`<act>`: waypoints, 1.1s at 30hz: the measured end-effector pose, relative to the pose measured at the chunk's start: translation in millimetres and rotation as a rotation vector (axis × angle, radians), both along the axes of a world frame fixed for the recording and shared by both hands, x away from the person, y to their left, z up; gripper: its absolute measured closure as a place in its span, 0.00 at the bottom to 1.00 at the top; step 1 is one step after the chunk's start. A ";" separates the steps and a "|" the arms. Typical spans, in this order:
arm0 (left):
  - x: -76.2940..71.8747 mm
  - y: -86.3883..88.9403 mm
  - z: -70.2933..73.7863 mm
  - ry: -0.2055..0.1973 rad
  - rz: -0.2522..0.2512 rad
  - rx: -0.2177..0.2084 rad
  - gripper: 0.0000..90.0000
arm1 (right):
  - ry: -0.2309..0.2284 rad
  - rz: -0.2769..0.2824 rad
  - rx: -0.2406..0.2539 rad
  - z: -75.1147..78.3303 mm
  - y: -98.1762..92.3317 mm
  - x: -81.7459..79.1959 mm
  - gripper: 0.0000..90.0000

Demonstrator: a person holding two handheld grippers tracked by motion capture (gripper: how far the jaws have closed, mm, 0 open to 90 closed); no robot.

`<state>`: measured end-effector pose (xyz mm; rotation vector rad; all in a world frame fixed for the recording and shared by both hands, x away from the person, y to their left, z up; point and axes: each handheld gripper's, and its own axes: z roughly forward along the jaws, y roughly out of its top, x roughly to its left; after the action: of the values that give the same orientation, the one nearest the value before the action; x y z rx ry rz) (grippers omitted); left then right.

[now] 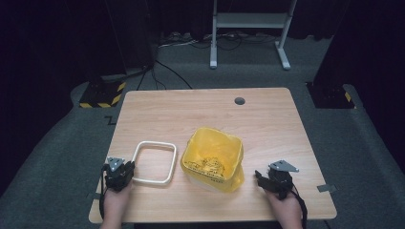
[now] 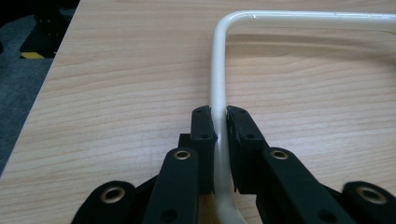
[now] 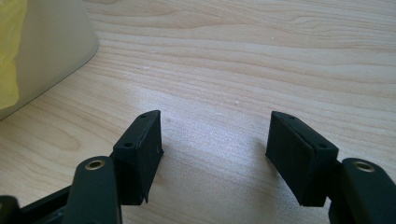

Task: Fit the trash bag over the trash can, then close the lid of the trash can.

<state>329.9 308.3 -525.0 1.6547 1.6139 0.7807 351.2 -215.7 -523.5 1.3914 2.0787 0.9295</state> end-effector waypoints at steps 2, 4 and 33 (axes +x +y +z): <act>-0.2 -1.9 3.1 -0.023 -0.004 -0.004 0.90 | -0.001 -0.001 -0.001 -0.1 -0.1 0.1 0.39; -0.8 -4.0 6.8 -0.051 -0.003 -0.023 0.90 | 0.001 -0.002 0.002 -0.1 -0.5 0.4 0.38; -37.2 -40.4 69.1 -0.344 0.004 -0.073 0.90 | 0.007 0.002 0.002 -0.1 -0.4 2.5 0.35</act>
<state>292.7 267.9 -455.9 1.3790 1.3859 0.9395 353.7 -216.0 -523.7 1.3956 2.0852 0.9286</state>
